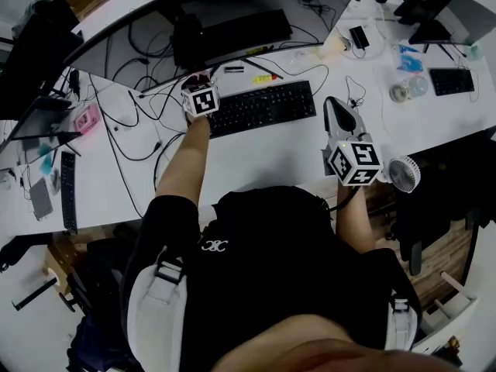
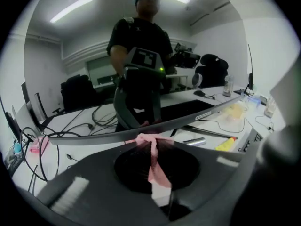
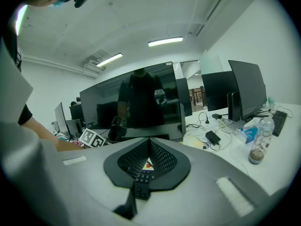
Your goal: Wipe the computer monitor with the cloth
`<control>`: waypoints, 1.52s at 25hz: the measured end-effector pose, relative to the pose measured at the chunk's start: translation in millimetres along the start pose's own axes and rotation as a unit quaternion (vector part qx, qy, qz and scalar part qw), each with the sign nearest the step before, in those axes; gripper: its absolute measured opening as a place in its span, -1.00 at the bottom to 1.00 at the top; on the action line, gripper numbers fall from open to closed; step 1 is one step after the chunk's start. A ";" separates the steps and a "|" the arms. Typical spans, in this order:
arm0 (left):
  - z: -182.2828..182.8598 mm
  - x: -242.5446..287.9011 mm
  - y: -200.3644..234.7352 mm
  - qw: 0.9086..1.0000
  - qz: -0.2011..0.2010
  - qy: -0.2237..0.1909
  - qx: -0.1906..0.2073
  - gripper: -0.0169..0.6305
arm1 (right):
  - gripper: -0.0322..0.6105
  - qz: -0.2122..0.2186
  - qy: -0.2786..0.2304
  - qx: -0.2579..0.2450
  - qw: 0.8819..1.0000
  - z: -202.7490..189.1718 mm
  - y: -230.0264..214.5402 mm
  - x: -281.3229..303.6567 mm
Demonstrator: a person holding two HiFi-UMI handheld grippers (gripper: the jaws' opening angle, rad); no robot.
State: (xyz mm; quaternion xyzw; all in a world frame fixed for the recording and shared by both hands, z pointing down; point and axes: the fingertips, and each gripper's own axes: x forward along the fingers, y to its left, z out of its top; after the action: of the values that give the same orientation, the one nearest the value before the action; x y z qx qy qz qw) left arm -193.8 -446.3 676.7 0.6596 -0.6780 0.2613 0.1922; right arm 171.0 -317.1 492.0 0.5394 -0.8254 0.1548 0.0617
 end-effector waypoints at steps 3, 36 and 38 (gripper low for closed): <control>4.5 2.4 -25.2 1.000 -0.005 0.005 0.002 -0.75 | -0.89 -0.006 0.000 0.005 1.000 -0.6 -21.5 -7.8; 69.7 30.6 -294.6 0.988 -0.144 -0.030 0.047 -0.75 | -0.89 -0.064 -0.003 0.031 0.998 -5.2 -160.9 -73.7; 73.3 32.1 -311.7 0.986 -0.154 -0.028 0.053 -0.75 | -0.89 -0.070 -0.003 0.034 0.997 -6.6 -167.4 -77.7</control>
State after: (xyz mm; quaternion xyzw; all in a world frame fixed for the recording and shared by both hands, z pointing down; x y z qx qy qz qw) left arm 120.6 -514.2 669.7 0.7725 -0.5587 0.2452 0.1761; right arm 354.7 -309.2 508.9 0.5981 -0.7801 0.1762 0.0521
